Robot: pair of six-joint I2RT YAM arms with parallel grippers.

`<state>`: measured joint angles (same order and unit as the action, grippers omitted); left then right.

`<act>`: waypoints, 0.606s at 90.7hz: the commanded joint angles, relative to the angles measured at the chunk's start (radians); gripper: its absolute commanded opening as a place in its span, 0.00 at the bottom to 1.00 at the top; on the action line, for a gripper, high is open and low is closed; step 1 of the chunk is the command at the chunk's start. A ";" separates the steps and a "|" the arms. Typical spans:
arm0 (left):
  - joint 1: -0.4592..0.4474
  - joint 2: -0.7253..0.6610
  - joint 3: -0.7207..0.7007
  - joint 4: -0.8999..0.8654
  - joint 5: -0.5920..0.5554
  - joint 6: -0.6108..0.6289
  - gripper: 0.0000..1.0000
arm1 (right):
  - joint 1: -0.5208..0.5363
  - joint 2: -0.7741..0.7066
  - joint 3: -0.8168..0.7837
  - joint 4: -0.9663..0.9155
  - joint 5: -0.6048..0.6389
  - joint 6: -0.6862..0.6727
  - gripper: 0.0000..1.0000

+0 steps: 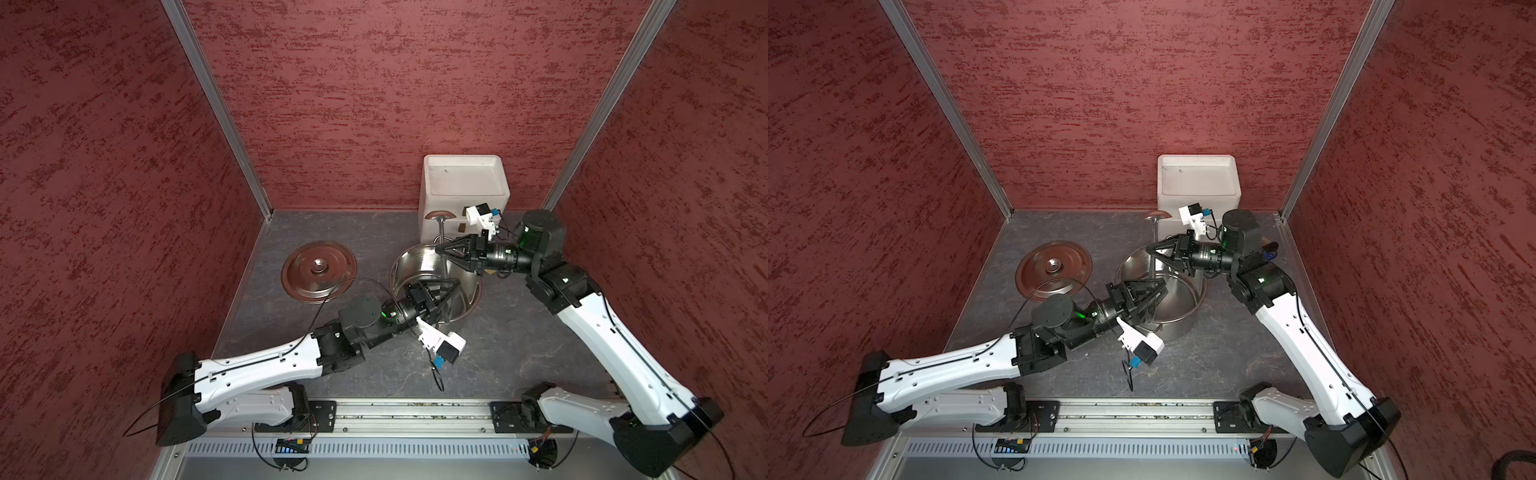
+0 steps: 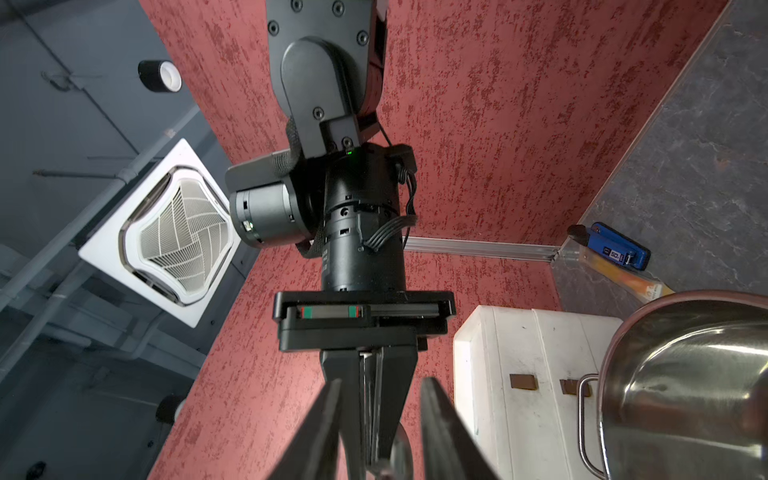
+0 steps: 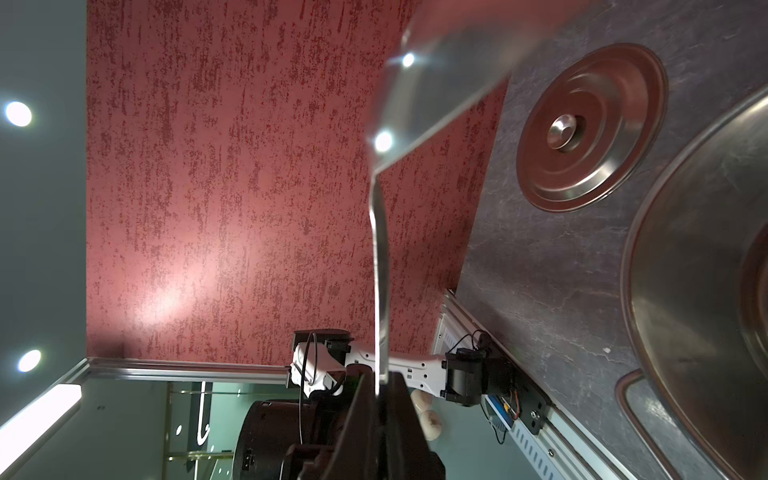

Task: Stir the soup with a spoon
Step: Place the spoon at the center of the board.

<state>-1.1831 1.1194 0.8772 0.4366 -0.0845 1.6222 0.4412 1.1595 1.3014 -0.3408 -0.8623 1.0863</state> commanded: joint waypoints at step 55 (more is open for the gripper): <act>0.509 -0.157 0.090 -0.566 -0.389 -1.448 1.00 | -0.744 -0.309 -0.340 -0.114 -0.025 -0.341 0.00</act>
<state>-0.7628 0.9749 0.9142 0.1696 -0.4622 0.5793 -0.2298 0.9283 1.0836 -0.4633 -0.8864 0.8047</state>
